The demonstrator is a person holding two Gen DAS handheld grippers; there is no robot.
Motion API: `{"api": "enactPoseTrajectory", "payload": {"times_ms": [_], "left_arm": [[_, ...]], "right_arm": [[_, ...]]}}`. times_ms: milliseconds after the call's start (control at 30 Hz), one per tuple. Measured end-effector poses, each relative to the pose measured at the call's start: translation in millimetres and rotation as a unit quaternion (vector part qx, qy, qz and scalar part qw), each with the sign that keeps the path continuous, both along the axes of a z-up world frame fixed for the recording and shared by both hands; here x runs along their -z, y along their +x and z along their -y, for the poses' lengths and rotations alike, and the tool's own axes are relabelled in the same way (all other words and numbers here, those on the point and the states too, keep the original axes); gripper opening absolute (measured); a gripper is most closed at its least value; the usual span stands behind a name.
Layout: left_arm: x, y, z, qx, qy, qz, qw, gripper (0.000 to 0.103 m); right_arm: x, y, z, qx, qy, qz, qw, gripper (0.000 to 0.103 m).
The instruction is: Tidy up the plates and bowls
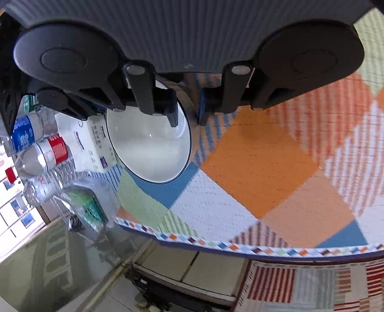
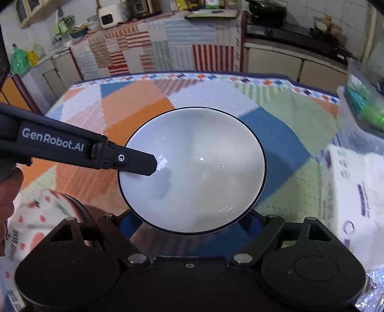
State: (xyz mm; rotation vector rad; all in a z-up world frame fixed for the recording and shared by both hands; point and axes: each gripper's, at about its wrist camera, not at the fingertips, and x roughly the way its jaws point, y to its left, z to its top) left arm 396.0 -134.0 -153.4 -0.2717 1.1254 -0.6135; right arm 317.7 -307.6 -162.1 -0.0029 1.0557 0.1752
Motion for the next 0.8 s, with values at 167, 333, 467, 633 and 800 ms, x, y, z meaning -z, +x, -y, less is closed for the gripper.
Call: {"api": "enactPoseTrajectory", "payload": {"times_ms": [167, 333, 467, 633, 800], "left_arm": [[-9, 6, -32, -0.016, 0.002, 0.008, 0.9998, 0.016], [-10, 6, -57, -0.024, -0.001, 0.012, 0.9996, 0.016], [-3, 3, -71, -0.035, 0.009, 0.013, 0.9993, 0.015], [7, 10, -86, -0.043, 0.015, 0.005, 0.9989, 0.015], [27, 14, -96, -0.068, -0.008, -0.024, 0.9974, 0.017]], "right_arm": [[-9, 13, -26, -0.016, 0.023, 0.000, 1.000, 0.089], [-14, 21, -43, -0.036, 0.038, -0.013, 0.999, 0.089], [-10, 22, -58, -0.057, 0.038, -0.020, 0.997, 0.090], [-2, 29, -81, -0.058, 0.022, -0.027, 0.998, 0.089], [9, 38, -90, -0.061, -0.006, -0.037, 0.997, 0.089]]}}
